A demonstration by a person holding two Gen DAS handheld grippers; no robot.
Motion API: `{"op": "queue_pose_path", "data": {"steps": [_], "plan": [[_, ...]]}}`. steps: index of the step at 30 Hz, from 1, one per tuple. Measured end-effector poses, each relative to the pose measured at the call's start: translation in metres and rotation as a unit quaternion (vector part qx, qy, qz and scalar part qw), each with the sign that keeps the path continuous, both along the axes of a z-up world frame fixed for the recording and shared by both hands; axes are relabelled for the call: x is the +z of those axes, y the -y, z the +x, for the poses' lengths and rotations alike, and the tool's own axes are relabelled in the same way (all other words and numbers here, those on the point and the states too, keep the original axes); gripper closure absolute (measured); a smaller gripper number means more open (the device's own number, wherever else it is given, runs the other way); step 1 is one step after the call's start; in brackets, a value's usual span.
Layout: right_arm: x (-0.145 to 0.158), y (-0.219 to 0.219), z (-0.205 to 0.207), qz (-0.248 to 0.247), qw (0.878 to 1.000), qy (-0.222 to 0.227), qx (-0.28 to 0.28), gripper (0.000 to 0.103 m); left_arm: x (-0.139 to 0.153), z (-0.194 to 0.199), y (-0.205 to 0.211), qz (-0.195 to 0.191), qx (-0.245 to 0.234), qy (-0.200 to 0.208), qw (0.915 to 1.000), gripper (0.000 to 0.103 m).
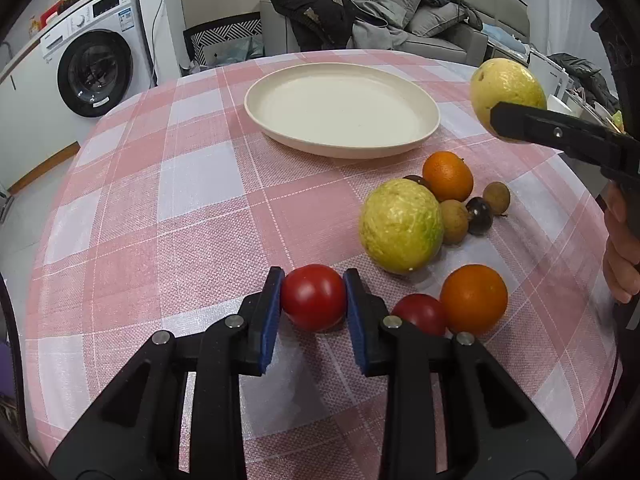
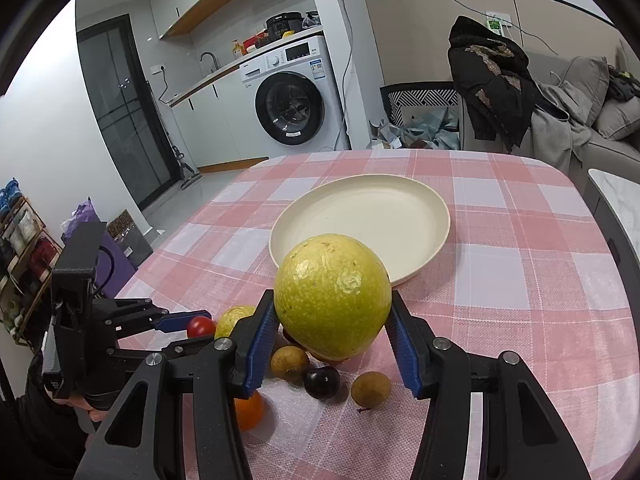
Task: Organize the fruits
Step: 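Carry the tomato and citrus to the cream plate and release both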
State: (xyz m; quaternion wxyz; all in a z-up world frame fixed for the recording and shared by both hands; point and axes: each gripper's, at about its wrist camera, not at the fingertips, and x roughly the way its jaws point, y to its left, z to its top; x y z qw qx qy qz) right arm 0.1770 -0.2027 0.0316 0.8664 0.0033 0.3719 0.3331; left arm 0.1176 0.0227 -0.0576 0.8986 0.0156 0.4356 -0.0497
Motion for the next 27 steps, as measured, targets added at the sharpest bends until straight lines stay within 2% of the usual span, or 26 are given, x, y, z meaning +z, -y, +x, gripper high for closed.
{"op": "queue_pose_path", "data": {"steps": [7, 27], "plan": [[-0.003, -0.002, 0.005, 0.0, 1.0, -0.006, -0.001, 0.049, 0.014, 0.005, 0.003, -0.014, 0.0, 0.023, 0.9996, 0.076], [-0.021, -0.028, 0.032, -0.026, 0.999, -0.042, -0.01, 0.049, 0.046, 0.069, 0.017, -0.018, 0.019, 0.069, 0.9972, 0.076]]}}
